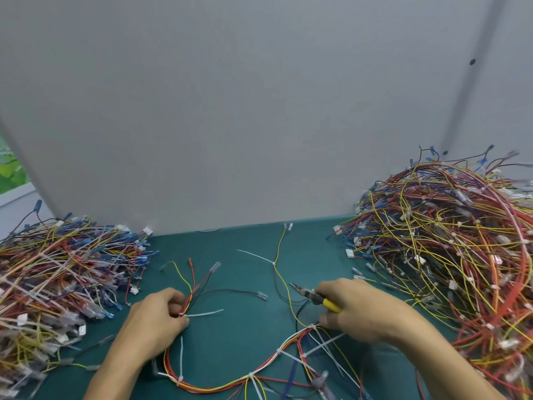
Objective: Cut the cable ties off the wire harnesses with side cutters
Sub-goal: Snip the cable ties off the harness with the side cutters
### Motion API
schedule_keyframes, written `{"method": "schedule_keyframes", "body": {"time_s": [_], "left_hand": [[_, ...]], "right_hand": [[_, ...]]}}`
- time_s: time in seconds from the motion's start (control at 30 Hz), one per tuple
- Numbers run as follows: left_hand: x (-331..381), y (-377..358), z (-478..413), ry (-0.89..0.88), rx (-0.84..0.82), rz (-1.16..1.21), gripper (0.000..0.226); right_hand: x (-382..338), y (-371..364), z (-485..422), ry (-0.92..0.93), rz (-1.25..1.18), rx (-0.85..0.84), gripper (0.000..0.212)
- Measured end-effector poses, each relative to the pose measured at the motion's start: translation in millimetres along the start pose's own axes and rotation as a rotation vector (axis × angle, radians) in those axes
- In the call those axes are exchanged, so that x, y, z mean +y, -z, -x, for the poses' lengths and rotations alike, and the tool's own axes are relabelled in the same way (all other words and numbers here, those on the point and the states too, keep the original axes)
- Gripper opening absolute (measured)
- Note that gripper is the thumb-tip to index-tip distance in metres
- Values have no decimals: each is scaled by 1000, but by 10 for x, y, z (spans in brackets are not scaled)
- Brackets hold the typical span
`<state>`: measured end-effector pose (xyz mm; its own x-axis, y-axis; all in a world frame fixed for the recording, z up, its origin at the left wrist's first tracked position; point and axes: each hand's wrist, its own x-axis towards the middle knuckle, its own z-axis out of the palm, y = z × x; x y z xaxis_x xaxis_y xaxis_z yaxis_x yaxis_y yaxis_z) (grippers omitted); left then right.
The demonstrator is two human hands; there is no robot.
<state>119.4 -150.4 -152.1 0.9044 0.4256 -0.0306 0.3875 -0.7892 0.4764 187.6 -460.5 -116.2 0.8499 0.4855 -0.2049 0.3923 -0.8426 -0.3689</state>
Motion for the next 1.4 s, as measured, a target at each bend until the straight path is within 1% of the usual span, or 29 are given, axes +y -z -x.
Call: {"method": "schedule_keyframes", "body": {"time_s": [0.1, 0.2, 0.37, 0.5, 0.7, 0.83, 0.93, 1.03, 1.07, 1.13, 1.2, 1.27, 1.33, 1.4], "left_hand": [[13, -9, -8, -11, -18, 8, 27], [11, 1, -10, 3, -8, 13, 33], [12, 16, 5, 12, -12, -6, 48], [27, 19, 17, 18, -6, 8, 68], [45, 35, 8, 23, -17, 40, 93], [22, 22, -17, 37, -21, 48, 102], [35, 27, -2, 39, -20, 40, 106], [97, 85, 26, 31, -11, -33, 109], [138, 115, 43, 9, 6, -73, 108], [253, 167, 95, -83, 83, -118, 96], [412, 169, 174, -229, 197, -52, 71], [616, 118, 287, -396, 261, 101, 44], [826, 23, 415, -522, 220, 221, 28], [985, -125, 514, -611, 134, 247, 21]], "right_hand": [[6, 3, 3, -2, -4, -4, 23], [18, 17, 4, -6, -7, -5, 24], [30, 29, 7, 1, -20, 7, 22], [40, 41, 10, 4, -36, 16, 22], [79, 53, 27, -12, -103, 98, 19], [118, 56, 51, -48, -153, 142, 23], [172, 71, 95, -68, -180, 79, 25], [240, 94, 155, -79, -195, 5, 36], [264, 91, 171, -88, -192, 7, 37], [304, 68, 194, -102, -183, 60, 28], [335, 39, 207, -98, -177, 144, 17], [357, 11, 219, -78, -189, 197, 11], [373, -6, 225, -53, -193, 229, 9], [390, -9, 222, -41, -200, 261, 8]]}}
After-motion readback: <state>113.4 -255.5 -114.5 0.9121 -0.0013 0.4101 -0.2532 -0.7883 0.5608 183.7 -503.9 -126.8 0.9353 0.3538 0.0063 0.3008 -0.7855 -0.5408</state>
